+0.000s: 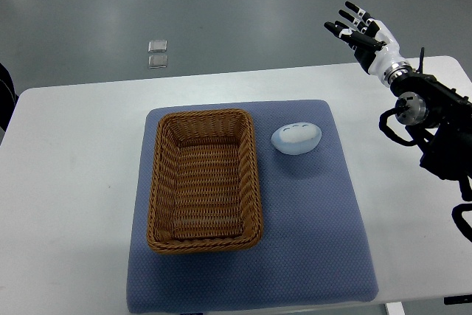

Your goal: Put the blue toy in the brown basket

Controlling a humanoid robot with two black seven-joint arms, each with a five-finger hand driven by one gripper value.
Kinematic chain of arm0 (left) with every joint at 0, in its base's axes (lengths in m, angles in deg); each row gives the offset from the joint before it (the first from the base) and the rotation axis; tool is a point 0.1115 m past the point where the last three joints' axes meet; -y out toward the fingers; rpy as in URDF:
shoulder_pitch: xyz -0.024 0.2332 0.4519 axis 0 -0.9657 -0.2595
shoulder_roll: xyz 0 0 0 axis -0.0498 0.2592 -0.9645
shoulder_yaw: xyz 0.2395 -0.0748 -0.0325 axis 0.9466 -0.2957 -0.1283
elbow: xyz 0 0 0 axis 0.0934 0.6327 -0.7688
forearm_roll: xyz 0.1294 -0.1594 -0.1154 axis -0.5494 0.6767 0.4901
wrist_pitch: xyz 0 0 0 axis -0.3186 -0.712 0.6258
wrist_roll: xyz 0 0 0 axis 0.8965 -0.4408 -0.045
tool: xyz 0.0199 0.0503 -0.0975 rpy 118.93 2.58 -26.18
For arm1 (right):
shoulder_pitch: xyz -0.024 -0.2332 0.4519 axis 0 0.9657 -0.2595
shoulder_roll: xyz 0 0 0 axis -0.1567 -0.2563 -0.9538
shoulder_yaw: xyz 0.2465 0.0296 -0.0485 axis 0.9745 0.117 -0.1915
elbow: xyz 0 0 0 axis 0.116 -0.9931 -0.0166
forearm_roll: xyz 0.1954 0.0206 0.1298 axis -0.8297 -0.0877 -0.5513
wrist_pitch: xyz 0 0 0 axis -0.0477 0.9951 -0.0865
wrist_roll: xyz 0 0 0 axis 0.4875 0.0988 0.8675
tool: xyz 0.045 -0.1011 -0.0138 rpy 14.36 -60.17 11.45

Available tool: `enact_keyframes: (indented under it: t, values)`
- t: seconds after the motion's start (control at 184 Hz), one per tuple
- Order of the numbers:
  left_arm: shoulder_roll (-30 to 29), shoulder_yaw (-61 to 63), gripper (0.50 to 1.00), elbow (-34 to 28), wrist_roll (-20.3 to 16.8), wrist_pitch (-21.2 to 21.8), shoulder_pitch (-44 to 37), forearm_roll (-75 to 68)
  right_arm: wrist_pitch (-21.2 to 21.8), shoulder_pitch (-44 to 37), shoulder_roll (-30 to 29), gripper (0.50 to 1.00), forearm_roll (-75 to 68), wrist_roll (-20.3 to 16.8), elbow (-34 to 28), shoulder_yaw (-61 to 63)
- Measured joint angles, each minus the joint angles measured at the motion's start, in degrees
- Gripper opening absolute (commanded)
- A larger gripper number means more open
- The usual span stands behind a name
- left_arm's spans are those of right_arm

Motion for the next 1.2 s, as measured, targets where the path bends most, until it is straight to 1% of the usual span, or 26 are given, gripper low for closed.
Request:
enact_keyframes:
  t: [1.199]
  values:
    - [0.00,0.47,1.000,-0.36,0.02,0.01,-0.09,0.02,-0.06,-0.06,0.08,0.905,0.00,0.33,-0.07,1.22]
